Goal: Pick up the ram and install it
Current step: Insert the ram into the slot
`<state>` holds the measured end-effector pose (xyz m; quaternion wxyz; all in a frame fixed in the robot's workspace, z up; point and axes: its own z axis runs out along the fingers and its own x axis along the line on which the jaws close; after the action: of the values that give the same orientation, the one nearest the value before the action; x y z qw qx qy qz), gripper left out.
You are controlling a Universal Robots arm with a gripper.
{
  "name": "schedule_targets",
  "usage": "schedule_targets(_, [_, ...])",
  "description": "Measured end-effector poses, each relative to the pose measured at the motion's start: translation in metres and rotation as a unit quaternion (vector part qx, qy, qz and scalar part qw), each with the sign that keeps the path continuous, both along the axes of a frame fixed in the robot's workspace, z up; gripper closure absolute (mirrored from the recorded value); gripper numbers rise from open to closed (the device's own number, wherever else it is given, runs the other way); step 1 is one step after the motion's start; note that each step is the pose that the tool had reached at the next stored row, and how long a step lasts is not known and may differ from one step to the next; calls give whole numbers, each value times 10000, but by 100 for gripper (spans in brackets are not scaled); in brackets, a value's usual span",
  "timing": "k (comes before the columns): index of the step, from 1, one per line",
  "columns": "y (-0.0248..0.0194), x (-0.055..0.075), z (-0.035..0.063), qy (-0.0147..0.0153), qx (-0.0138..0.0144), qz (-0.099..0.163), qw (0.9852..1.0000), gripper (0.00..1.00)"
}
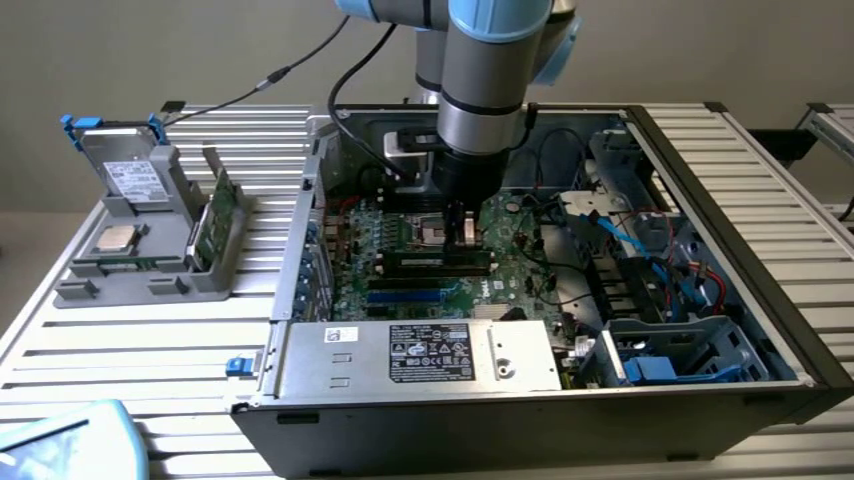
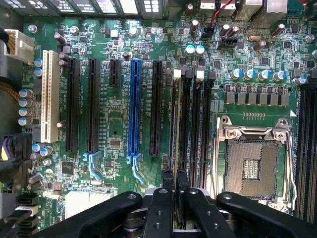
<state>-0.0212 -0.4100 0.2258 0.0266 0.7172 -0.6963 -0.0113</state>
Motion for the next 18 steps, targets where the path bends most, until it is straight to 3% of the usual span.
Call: schedule_targets(18, [0,-4,-23,-2,-1,-34,10000,87])
